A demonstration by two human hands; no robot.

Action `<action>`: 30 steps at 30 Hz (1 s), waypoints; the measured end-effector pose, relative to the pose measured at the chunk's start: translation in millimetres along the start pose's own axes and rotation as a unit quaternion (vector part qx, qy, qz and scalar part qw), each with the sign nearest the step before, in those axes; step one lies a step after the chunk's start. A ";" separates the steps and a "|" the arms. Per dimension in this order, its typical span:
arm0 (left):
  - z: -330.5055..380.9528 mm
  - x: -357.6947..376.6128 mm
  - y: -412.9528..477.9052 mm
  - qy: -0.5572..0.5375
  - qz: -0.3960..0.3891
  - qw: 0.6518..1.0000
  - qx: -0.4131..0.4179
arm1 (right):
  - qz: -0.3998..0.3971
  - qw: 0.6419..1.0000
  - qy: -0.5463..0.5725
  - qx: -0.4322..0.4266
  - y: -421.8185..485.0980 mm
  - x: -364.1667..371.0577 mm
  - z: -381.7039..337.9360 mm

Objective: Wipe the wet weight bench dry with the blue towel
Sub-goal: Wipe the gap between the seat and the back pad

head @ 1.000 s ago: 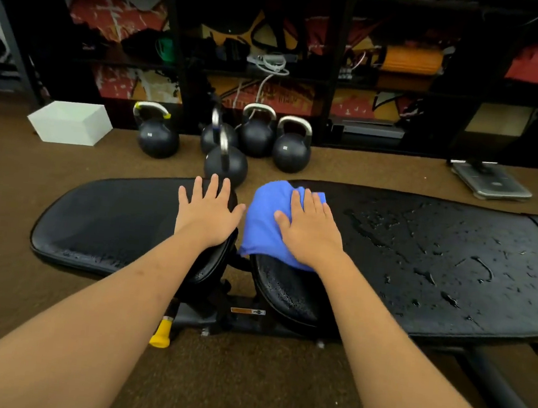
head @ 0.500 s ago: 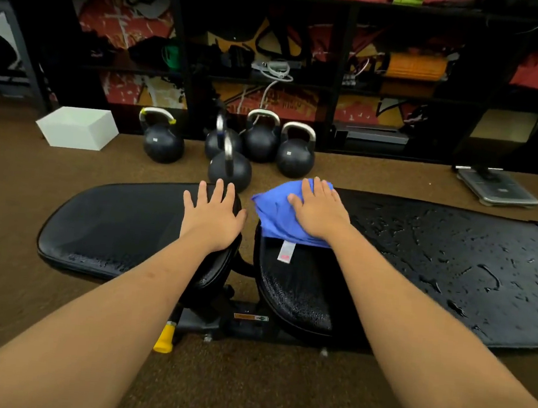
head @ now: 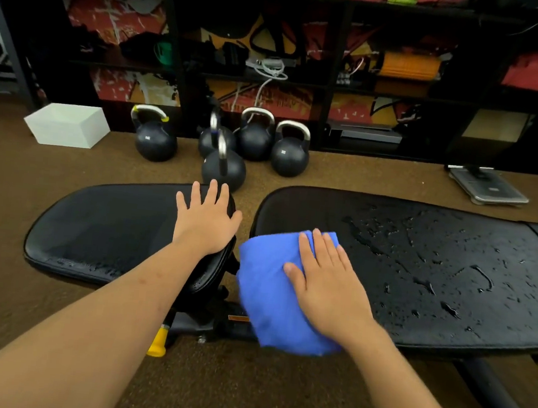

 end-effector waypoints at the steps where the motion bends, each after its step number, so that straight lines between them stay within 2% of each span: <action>1: -0.2 0.1 0.1 -0.002 -0.002 1.000 0.000 | 0.005 1.000 0.003 0.001 23.2 1.2 2.8; 5: -0.3 -0.3 -0.7 -0.014 -0.009 1.000 -0.007 | -0.013 1.000 0.011 0.022 114.2 2.5 14.7; 8: 0.9 -2.2 -1.8 -0.010 -0.010 1.000 -0.008 | -0.034 0.999 0.017 0.029 134.3 -0.8 13.8; 13: 1.3 -1.7 0.0 -0.009 -0.007 1.000 -0.007 | 0.006 1.000 0.028 0.008 31.8 -0.8 5.1; 17: 0.7 -0.4 1.5 -0.004 -0.002 1.000 -0.008 | -0.013 1.000 0.019 0.003 -22.6 -4.5 2.1; 21: 1.7 -0.4 0.1 -0.006 0.000 1.000 -0.011 | -0.005 1.000 0.008 0.005 21.8 -1.5 5.7; 27: 1.8 -2.3 -1.8 -0.008 -0.006 1.000 -0.014 | -0.022 0.999 0.018 0.031 141.1 -0.5 19.4; 30: 2.2 -3.0 -2.7 -0.010 -0.009 1.000 -0.013 | -0.033 0.999 0.017 0.036 159.7 -2.2 19.6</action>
Point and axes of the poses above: each hand's wrist, its own y-axis towards the middle knuckle, its own x-axis out of the palm, z = x × y, the point moved 2 cm from there along y, towards the middle knuckle, and after that the axes turned 4 degrees about x, right-handed, at the moved point
